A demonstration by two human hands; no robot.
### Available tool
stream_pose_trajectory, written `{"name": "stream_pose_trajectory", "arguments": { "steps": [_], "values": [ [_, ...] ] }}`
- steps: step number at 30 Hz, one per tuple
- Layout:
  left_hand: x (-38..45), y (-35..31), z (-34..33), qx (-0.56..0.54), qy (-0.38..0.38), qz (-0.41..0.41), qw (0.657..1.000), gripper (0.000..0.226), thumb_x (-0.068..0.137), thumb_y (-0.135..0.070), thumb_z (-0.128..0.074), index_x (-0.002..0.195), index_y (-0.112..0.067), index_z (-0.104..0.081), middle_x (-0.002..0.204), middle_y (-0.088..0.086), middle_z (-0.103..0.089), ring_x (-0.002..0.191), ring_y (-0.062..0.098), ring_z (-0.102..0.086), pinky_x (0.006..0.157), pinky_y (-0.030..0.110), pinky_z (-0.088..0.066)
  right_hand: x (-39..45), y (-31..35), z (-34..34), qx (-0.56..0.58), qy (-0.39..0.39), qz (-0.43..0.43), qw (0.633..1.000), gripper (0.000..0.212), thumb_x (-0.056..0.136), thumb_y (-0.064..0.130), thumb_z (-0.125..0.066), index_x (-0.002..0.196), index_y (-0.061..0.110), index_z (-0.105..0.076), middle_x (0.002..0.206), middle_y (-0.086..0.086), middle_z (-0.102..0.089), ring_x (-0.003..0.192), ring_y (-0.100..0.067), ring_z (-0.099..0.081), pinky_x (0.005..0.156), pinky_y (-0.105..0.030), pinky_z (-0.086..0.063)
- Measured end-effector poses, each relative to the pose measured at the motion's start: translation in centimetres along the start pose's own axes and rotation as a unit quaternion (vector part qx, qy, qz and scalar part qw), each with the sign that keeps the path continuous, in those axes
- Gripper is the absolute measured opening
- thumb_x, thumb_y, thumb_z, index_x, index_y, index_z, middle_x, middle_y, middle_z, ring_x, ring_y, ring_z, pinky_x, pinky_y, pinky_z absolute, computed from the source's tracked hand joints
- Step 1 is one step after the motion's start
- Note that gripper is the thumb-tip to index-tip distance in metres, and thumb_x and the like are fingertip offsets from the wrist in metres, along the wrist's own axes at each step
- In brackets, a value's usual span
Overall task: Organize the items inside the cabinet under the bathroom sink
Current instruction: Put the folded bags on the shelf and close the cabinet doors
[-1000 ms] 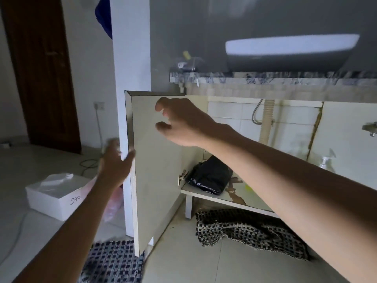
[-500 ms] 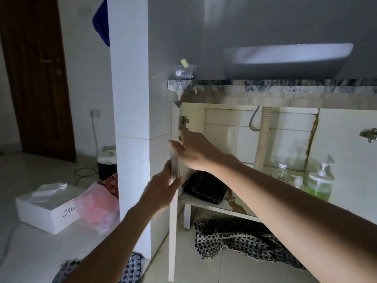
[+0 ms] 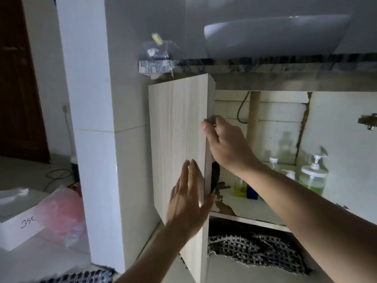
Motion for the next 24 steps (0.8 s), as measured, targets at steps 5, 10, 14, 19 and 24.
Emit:
{"name": "stream_pose_trajectory", "arguments": {
  "steps": [5, 10, 14, 19, 24],
  "values": [
    [2.6, 0.4, -5.4, -0.005, 0.007, -0.009, 1.0, 0.096, 0.089, -0.055, -0.047, 0.135, -0.04, 0.035, 0.139, -0.014, 0.047, 0.144, 0.011, 0.023, 0.12, 0.036, -0.003, 2.1, -5.1, 1.8, 0.025, -0.053, 0.007, 0.998, 0.024, 0.101, 0.026, -0.04, 0.088, 0.012, -0.054, 0.052, 0.009, -0.039, 0.043, -0.002, -0.044, 0.044, -0.013, -0.034],
    [7.1, -0.5, -7.4, 0.055, 0.015, -0.002, 0.998, 0.099, 0.084, -0.068, -0.041, 0.143, -0.027, 0.026, 0.151, 0.003, 0.036, 0.14, 0.015, 0.035, 0.118, 0.038, 0.009, 3.1, -8.3, 3.4, -0.021, 0.016, -0.037, 0.999, 0.029, 0.1, 0.035, -0.037, 0.091, 0.014, -0.055, 0.063, -0.002, -0.057, 0.057, -0.014, -0.059, 0.051, -0.021, -0.044],
    [10.5, -1.3, -7.0, 0.095, 0.059, 0.003, 0.994, 0.108, 0.08, -0.072, -0.044, 0.143, -0.024, 0.03, 0.151, 0.006, 0.038, 0.141, 0.022, 0.034, 0.119, 0.045, 0.007, 5.0, -9.5, 4.2, -0.052, 0.07, -0.062, 0.994, 0.032, 0.099, 0.036, -0.037, 0.095, 0.011, -0.057, 0.064, -0.005, -0.061, 0.06, -0.022, -0.067, 0.059, -0.044, -0.054],
    [13.9, -2.6, -5.9, 0.145, 0.087, 0.001, 0.986, 0.111, 0.077, -0.075, -0.045, 0.141, -0.027, 0.032, 0.149, 0.006, 0.037, 0.142, 0.028, 0.027, 0.116, 0.045, 0.007, 7.7, -11.5, 4.0, -0.069, 0.132, -0.13, 0.98, 0.034, 0.1, 0.036, -0.036, 0.086, 0.011, -0.054, 0.069, -0.009, -0.063, 0.066, -0.027, -0.07, 0.066, -0.045, -0.056],
    [16.4, -2.2, -6.5, 0.184, 0.157, -0.06, 0.968, 0.101, 0.084, -0.067, -0.046, 0.145, -0.029, 0.025, 0.155, 0.004, 0.031, 0.147, 0.028, 0.016, 0.119, 0.048, -0.007, 8.5, -14.8, 4.6, -0.019, 0.177, -0.219, 0.959, 0.023, 0.1, 0.029, -0.041, 0.101, 0.011, -0.056, 0.085, -0.008, -0.065, 0.07, -0.015, -0.068, 0.076, -0.037, -0.059]
  ]
}}
Point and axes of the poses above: each hand's wrist, its own x-axis towards the middle knuckle, its own z-axis out of the back of the hand, y = z × x, the point moved 8 cm from there along x, towards the middle knuckle
